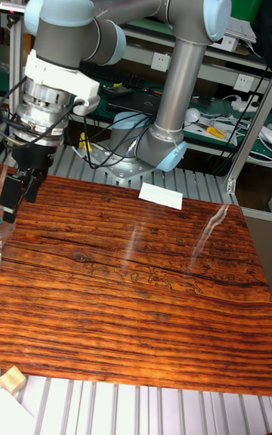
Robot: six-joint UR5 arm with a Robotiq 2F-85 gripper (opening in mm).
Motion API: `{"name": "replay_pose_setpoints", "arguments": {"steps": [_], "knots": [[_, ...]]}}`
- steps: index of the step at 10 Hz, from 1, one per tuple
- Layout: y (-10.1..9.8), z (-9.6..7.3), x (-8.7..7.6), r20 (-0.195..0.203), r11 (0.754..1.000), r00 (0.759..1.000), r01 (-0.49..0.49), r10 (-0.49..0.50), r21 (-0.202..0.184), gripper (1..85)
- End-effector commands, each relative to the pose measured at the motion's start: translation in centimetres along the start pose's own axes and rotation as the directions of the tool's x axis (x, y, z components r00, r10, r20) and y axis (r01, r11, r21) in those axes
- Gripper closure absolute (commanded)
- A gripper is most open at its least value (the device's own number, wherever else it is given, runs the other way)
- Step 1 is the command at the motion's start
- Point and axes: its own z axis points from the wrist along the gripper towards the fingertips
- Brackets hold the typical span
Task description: Take the cup off the cup rack
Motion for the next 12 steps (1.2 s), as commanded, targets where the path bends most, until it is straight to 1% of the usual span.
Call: {"name": "replay_pose_setpoints", "arguments": {"steps": [1, 2, 4, 5, 6, 7, 8, 9, 10, 11, 12], "knots": [[-0.2, 0.2, 0.0, 0.002, 1.0, 1.0, 0.01, -0.01, -0.001, 5.7], [-0.2, 0.3, -0.1, 0.01, 1.0, 1.0, 0.007, -0.007, -0.001, 7.7], [-0.2, 0.3, 0.5, -0.006, 1.0, 1.0, 0.006, -0.006, 0.003, 12.0], [-0.2, 0.4, 0.4, -0.006, 1.0, 1.0, 0.006, -0.006, 0.001, 12.0], [-0.7, 0.2, 0.4, -0.013, 1.0, 1.0, 0.001, -0.001, 0.014, 12.0], [-1.8, 0.0, 0.8, -0.048, 0.999, 0.999, 0.002, 0.001, 0.047, 12.0], [-3.2, -0.4, 0.8, -0.078, 0.996, 0.997, 0.013, -0.006, 0.087, 12.3], [-4.1, -0.6, -0.2, -0.074, 0.994, 0.997, 0.02, -0.012, 0.111, 12.7], [-4.2, -0.5, -1.5, -0.038, 0.994, 0.999, 0.01, -0.006, 0.108, 13.0], [-4.2, -0.6, -2.0, -0.025, 0.995, 1.0, -0.001, 0.004, 0.104, 13.0], [-4.3, -0.8, -2.3, -0.025, 0.994, 0.999, -0.018, 0.021, 0.105, 13.0]]}}
